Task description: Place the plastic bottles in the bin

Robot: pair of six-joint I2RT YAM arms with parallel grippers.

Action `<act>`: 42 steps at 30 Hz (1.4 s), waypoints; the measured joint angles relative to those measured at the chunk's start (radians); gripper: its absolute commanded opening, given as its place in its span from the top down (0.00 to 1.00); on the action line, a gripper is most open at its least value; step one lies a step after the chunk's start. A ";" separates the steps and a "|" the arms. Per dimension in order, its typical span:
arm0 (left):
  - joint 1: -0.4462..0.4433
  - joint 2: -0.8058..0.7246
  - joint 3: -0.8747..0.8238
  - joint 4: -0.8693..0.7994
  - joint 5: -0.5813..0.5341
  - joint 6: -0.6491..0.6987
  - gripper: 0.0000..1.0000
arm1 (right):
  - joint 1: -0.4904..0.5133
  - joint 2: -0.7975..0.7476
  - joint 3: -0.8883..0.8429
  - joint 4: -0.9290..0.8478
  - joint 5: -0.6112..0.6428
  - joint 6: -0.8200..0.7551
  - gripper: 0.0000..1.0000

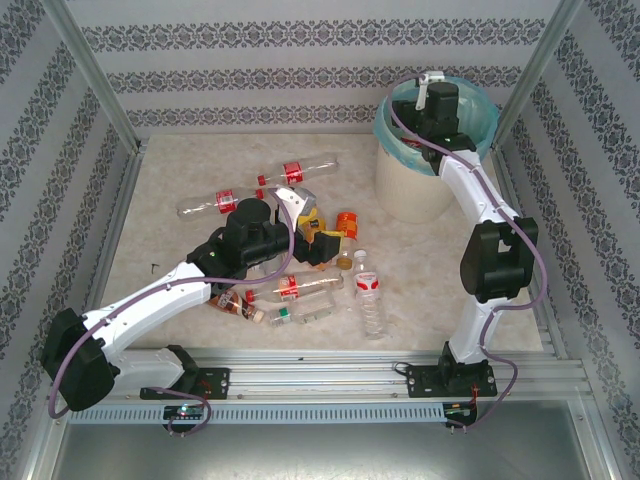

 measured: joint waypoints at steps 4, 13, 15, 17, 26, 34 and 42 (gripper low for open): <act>0.000 0.000 0.000 0.000 0.000 0.000 0.01 | 0.000 0.000 0.014 -0.010 0.000 0.000 0.22; 0.000 -0.002 0.023 -0.046 -0.005 0.000 0.02 | 0.000 -0.043 0.051 -0.078 0.000 0.007 0.19; 0.000 -0.006 0.038 -0.072 -0.012 0.000 0.02 | 0.001 -0.066 0.069 -0.095 -0.001 0.017 0.19; 0.000 -0.010 0.059 -0.113 -0.019 0.000 0.03 | 0.003 -0.097 0.084 -0.112 -0.002 0.026 0.19; 0.000 -0.019 0.183 -0.419 -0.002 0.002 0.10 | 0.093 -0.284 0.087 -0.205 -0.003 0.068 0.18; 0.000 -0.061 0.148 -0.681 0.039 0.058 0.17 | 0.312 -0.505 -0.114 -0.253 -0.003 0.077 0.21; -0.106 -0.012 0.092 -0.687 0.020 -0.104 0.20 | 0.402 -0.673 -0.365 -0.405 0.045 0.185 0.22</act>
